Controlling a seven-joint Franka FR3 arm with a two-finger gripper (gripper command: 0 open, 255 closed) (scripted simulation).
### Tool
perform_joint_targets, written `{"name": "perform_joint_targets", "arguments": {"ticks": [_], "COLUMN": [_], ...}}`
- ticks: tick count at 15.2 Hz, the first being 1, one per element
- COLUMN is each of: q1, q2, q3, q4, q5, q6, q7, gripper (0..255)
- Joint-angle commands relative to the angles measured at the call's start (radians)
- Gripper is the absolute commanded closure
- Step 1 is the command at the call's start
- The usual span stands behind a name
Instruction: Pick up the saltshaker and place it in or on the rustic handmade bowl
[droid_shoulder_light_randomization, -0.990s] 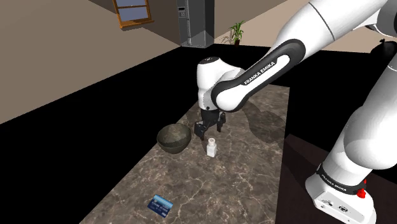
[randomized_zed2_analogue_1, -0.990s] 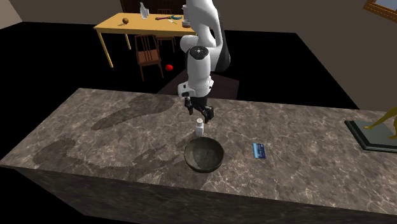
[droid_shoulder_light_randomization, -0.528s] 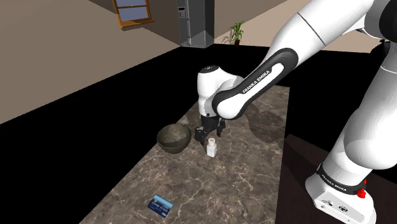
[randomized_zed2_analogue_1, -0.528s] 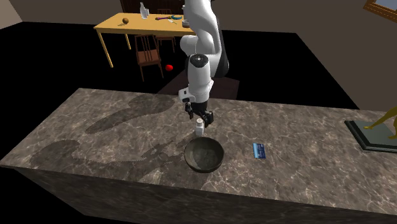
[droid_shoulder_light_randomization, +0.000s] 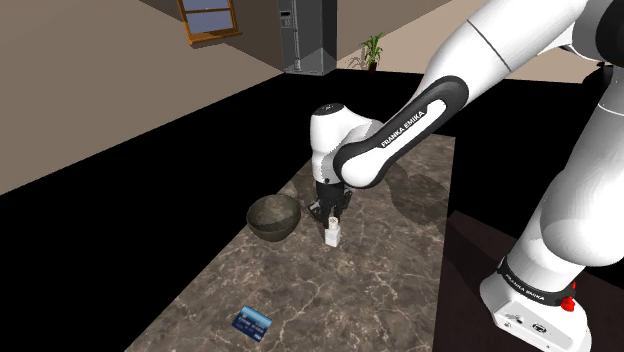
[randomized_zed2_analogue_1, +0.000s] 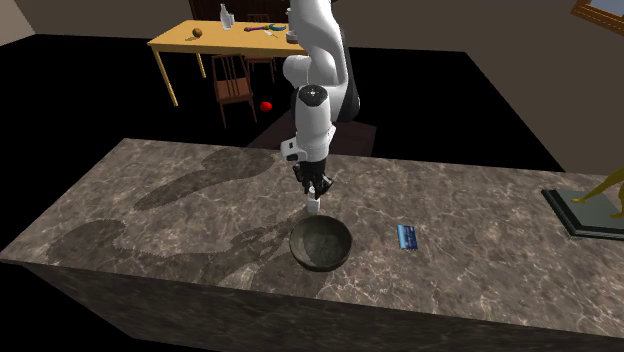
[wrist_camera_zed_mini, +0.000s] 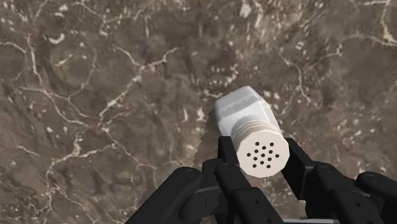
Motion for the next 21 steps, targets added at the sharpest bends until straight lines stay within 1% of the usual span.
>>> {"name": "perform_joint_targets", "arguments": {"ticks": [1,7,21], "q1": [0.0,0.0,-0.002], "q2": [0.0,0.0,-0.129], "q3": [0.0,0.0,-0.002], "q4": [0.0,0.0,0.071], "q5": [0.0,0.0,0.067], "q6": [0.0,0.0,-0.191], "q7": [0.0,0.0,-0.049], "gripper": [255,255,255]}}
